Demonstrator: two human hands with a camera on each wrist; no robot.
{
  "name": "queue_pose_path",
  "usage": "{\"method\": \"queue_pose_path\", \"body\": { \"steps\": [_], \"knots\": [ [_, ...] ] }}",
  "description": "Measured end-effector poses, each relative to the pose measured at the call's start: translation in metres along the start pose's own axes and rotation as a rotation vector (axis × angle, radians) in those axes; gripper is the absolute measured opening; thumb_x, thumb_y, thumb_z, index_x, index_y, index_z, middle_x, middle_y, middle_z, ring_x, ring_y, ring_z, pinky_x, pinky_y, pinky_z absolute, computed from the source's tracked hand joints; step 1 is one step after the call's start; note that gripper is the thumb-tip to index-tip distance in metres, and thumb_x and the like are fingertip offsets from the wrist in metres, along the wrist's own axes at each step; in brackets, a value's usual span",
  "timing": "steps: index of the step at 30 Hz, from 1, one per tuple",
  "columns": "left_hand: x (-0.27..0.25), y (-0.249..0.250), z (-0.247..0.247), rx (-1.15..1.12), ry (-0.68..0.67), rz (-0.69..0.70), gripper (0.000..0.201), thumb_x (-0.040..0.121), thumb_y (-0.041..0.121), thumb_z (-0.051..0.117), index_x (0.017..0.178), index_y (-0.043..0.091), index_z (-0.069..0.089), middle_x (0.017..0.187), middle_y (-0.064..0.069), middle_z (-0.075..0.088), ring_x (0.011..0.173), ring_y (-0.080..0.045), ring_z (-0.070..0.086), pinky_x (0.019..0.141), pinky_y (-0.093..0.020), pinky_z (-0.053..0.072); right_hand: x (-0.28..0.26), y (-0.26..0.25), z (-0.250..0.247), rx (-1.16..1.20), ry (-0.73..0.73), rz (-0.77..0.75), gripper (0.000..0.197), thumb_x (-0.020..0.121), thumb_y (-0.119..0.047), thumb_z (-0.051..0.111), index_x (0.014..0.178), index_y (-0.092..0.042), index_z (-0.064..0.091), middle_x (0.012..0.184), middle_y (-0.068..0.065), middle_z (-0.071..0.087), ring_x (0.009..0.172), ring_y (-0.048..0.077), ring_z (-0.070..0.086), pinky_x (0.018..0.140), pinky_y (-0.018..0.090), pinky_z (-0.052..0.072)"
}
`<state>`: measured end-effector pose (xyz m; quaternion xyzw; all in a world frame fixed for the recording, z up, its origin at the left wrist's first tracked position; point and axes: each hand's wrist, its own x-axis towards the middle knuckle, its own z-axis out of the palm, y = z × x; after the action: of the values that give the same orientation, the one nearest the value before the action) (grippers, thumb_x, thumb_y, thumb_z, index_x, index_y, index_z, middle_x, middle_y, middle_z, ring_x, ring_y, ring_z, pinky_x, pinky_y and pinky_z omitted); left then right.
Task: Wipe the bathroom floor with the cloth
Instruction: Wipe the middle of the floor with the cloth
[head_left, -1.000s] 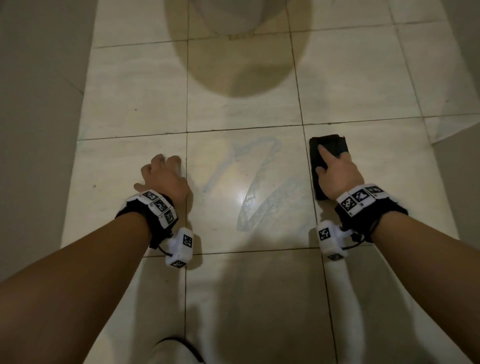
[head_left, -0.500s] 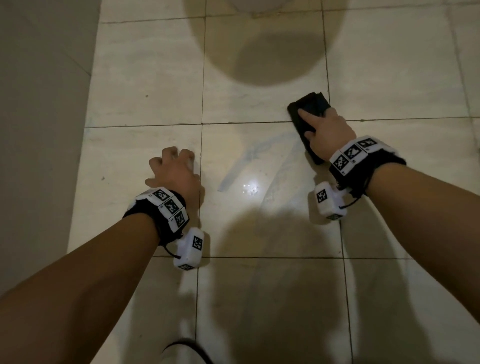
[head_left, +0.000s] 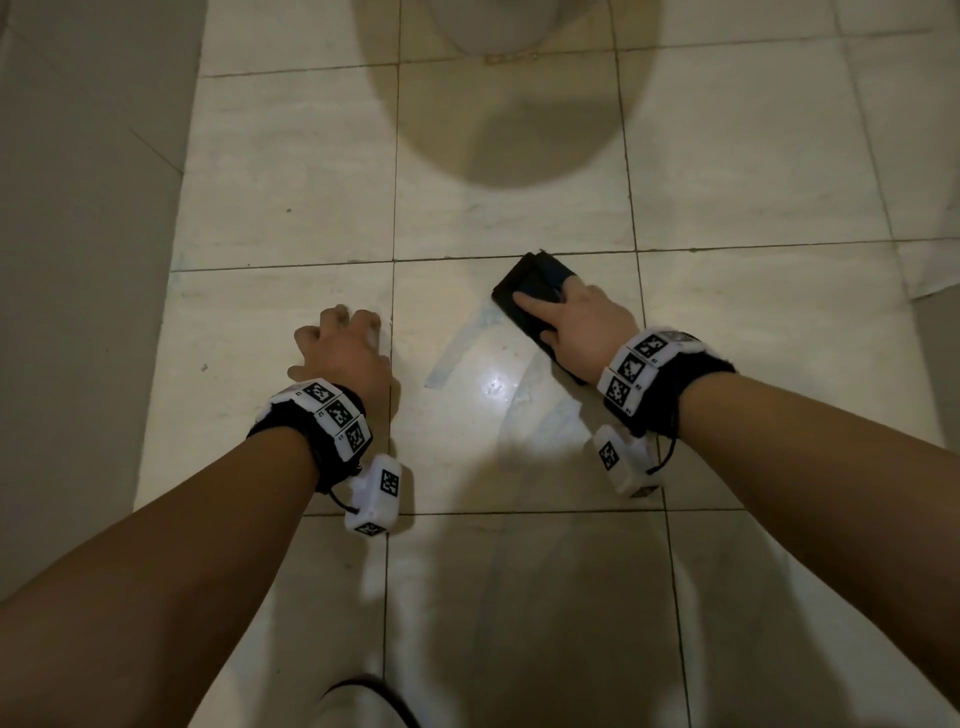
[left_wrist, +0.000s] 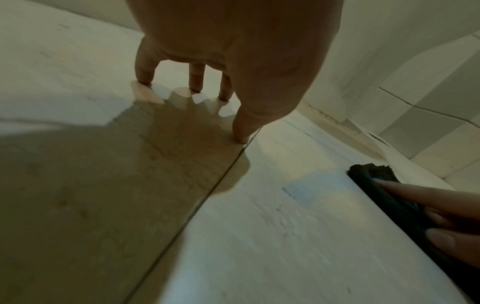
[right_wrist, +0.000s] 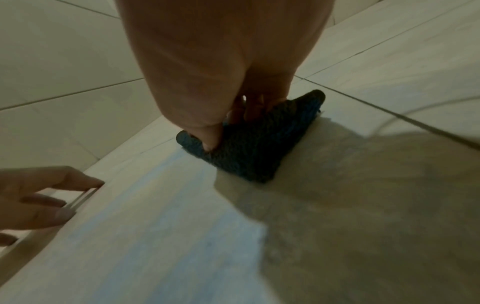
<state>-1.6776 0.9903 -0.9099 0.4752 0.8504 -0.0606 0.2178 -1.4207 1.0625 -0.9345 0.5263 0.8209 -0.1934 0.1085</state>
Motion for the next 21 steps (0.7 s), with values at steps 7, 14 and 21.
{"method": "queue_pose_path", "body": {
  "steps": [7,14,21],
  "knots": [
    [0.001,-0.01,-0.006,-0.009,0.014,0.051,0.048,0.092,0.037,0.059,0.138,0.04,0.046,0.15,0.008,0.032,0.134,-0.028,0.026,0.097,-0.047,0.034,-0.017,-0.006,0.01,-0.04,0.0,-0.035,0.058,0.101,-0.033,0.045,0.151,-0.049,0.02,0.121,0.006,0.038,0.107,0.025,0.044,0.068,0.033,0.039],
    [0.008,-0.021,-0.007,0.043,0.038,0.151,0.049,0.089,0.028,0.064,0.136,0.036,0.05,0.147,0.004,0.032,0.134,-0.026,0.027,0.094,-0.049,0.038,0.001,-0.008,0.006,0.007,0.051,0.034,0.055,0.102,-0.032,0.044,0.151,-0.047,0.023,0.134,0.01,0.038,0.114,0.028,0.044,0.077,0.037,0.043],
    [0.013,-0.028,0.002,0.079,0.09,0.176,0.051,0.085,0.029,0.064,0.133,0.038,0.048,0.143,0.005,0.034,0.132,-0.024,0.028,0.091,-0.051,0.042,0.068,-0.02,-0.021,0.036,0.039,0.092,0.053,0.104,-0.032,0.039,0.153,-0.045,0.022,0.138,0.018,0.035,0.116,0.037,0.045,0.086,0.04,0.042]
  ]
}}
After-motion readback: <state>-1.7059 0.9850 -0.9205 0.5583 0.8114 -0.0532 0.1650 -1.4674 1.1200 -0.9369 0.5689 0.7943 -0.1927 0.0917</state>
